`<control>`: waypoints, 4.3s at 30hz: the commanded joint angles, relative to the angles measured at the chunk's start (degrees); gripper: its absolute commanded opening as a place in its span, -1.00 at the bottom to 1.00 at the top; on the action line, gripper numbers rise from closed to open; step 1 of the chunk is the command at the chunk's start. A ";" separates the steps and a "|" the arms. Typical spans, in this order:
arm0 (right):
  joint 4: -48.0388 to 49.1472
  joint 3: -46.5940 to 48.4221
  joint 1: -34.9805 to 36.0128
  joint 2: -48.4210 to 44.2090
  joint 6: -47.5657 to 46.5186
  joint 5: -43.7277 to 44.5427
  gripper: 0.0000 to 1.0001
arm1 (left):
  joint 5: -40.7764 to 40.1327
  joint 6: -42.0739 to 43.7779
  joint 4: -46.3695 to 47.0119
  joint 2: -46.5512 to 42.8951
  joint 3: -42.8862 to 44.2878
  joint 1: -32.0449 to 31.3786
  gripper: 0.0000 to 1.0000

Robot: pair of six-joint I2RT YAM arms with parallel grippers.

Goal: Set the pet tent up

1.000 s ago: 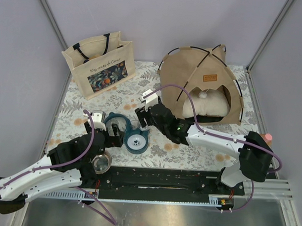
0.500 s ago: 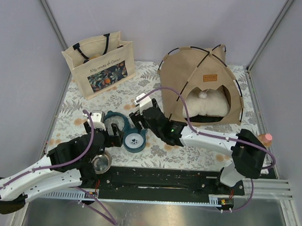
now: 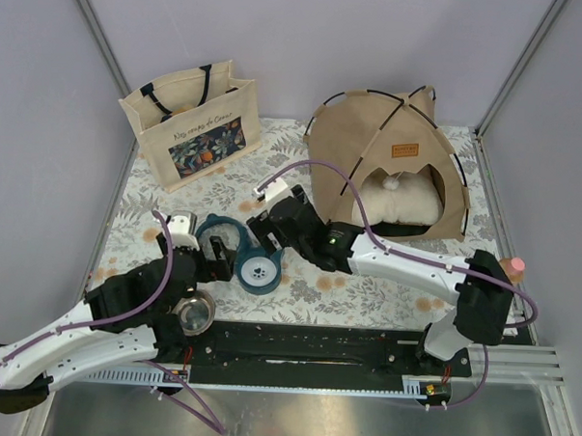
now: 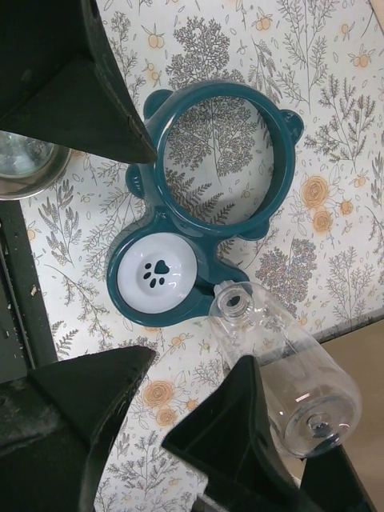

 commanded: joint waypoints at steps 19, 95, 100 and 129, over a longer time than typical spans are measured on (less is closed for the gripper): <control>-2.49 -16.15 0.68 -20.14 27.60 -12.50 0.39 | 0.00 -3.66 -0.77 -3.10 0.86 0.18 0.98; 26.27 -37.27 -1.17 -19.78 41.25 -3.55 0.05 | 7.65 -30.39 0.37 23.70 -13.65 11.78 -0.93; 24.51 -38.06 -1.17 -22.94 41.07 -2.58 0.08 | 3.97 -23.80 -0.42 25.72 -7.68 11.69 -1.00; 19.76 -40.61 -1.26 -29.10 40.54 -0.64 0.14 | -3.08 -7.79 9.94 57.63 22.14 24.17 -1.00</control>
